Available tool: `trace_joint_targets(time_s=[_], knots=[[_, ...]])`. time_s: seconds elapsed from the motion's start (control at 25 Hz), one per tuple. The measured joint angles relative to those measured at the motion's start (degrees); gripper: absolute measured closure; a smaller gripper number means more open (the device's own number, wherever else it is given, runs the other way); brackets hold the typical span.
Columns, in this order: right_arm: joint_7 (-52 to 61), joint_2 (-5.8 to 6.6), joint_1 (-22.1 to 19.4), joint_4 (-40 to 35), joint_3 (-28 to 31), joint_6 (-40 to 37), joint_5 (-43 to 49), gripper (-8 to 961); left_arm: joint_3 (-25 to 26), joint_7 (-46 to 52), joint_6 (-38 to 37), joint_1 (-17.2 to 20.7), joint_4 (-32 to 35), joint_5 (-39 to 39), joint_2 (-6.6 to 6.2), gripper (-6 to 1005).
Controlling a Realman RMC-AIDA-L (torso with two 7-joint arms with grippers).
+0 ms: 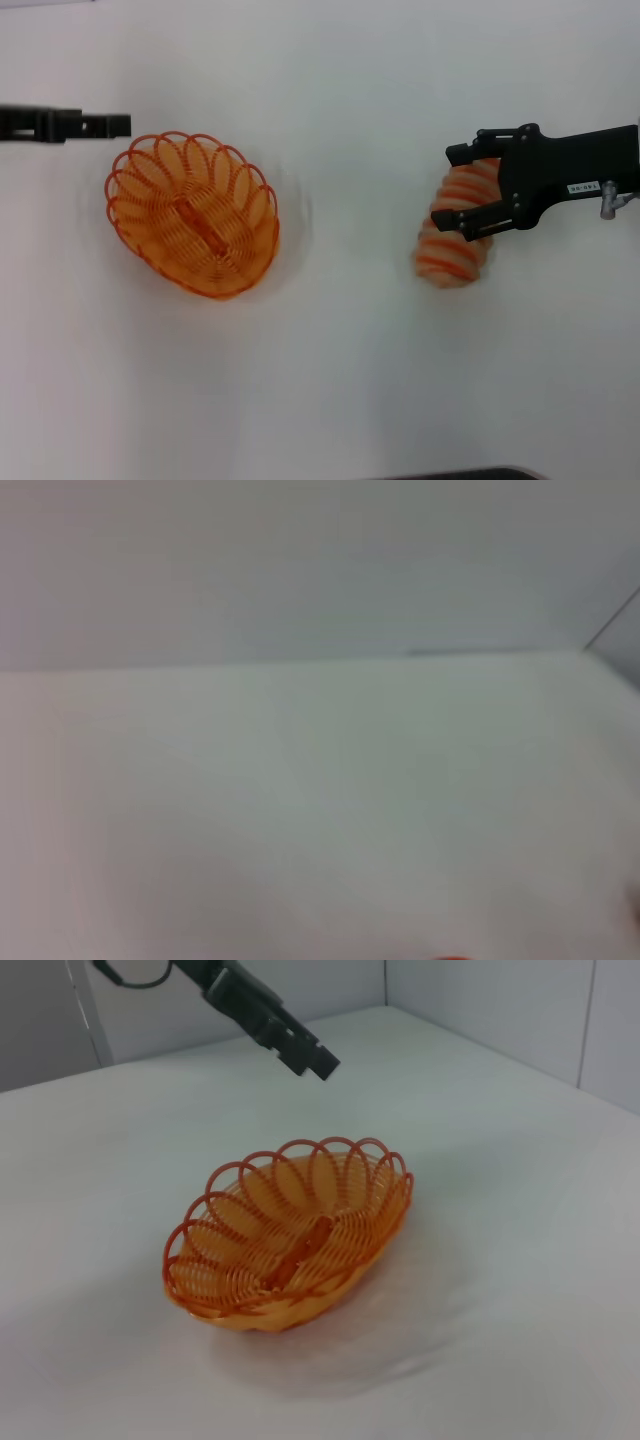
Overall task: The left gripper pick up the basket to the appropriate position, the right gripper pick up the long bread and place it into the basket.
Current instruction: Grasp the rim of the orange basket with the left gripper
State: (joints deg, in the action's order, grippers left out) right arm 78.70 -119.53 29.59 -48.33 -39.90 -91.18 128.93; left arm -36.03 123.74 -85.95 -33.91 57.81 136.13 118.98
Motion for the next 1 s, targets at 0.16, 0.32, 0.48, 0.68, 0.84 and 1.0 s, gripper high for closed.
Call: trace_joint_targets(time_s=[0.16, 0.32, 0.48, 0.68, 0.84, 1.0], knots=[[0.7, 0.0, 0.0, 0.0, 0.0, -0.2, 0.0, 11, -5.5, 9.6, 3.3, -4.6, 0.4, 9.7, -0.96, 171], [0.8, 0.0, 0.0, 0.0, 0.0, -0.3, 0.0, 11, -8.8, 11.0, 4.3, -8.4, 0.5, 15.1, -0.88, 177], [0.9, -0.02, -0.1, 0.0, 0.0, -0.4, 0.0, 11, -13.3, 13.2, 6.9, -12.0, -0.6, 21.7, -0.38, 183], [0.9, -0.17, -0.5, 0.0, 0.0, -0.5, -0.1, 11, -19.5, 14.4, 8.1, -13.8, -2.1, 24.7, 0.41, 190], [0.9, -0.18, -0.7, 0.0, 0.2, -0.5, -0.1, 11, -22.7, 14.3, 8.3, -14.3, -3.6, 25.3, 0.62, 196], [0.9, -0.18, -0.7, 0.0, 0.1, -0.4, -0.1, 11, -24.8, 14.2, 8.5, -14.7, -5.5, 25.7, 0.89, 202]])
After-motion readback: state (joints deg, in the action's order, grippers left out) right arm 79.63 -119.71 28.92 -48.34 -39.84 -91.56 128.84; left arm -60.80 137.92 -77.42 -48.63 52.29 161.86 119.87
